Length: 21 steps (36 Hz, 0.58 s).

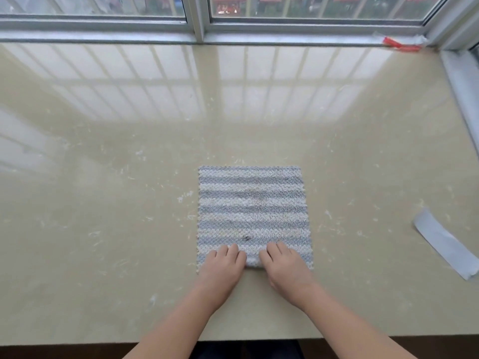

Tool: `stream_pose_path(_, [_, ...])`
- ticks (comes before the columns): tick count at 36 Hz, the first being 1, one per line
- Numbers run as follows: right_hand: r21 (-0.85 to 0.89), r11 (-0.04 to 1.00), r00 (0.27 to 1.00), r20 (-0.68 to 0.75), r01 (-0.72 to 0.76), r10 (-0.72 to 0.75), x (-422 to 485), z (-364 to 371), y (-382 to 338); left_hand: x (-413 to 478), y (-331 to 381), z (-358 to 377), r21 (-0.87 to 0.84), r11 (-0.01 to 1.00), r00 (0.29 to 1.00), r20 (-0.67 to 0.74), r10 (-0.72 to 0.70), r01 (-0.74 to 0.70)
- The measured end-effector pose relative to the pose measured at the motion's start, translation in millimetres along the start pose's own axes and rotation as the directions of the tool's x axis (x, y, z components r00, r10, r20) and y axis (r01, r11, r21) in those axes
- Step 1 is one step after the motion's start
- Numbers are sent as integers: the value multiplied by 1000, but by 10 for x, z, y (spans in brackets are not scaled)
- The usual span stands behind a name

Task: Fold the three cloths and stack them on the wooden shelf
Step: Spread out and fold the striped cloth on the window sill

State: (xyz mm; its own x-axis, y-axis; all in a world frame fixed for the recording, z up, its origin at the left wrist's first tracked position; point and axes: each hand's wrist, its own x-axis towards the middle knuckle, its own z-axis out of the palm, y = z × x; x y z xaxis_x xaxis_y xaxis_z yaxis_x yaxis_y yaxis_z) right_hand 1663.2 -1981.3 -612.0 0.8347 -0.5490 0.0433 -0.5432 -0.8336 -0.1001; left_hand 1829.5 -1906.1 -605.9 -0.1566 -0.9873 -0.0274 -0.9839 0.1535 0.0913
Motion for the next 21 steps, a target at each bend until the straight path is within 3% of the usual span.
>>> stream_pose_path(6, [4,995,989,111,-103,102,63,-71,71,68,-12,-19,-74,982,975,155,-161,174])
stream_pose_path(13, [95,926,922,177,-365,345,136,-294,339,185,-216,-230,-89,948,951,94,-296,304])
stream_pose_path(16, [233,830,853,277,-507,443,244,-483,502,299,-378,-388,-201,925,946,30,-324,323])
stream_pose_path(18, [383,721,805,418,-577,422,294,-610,612,358,-487,-544,-218,917,942,52,-332,335])
stream_pose_path(21, [521,618,808,399,-588,432,360,-914,731,412,-587,-873,-293,867,915,137,-380,404])
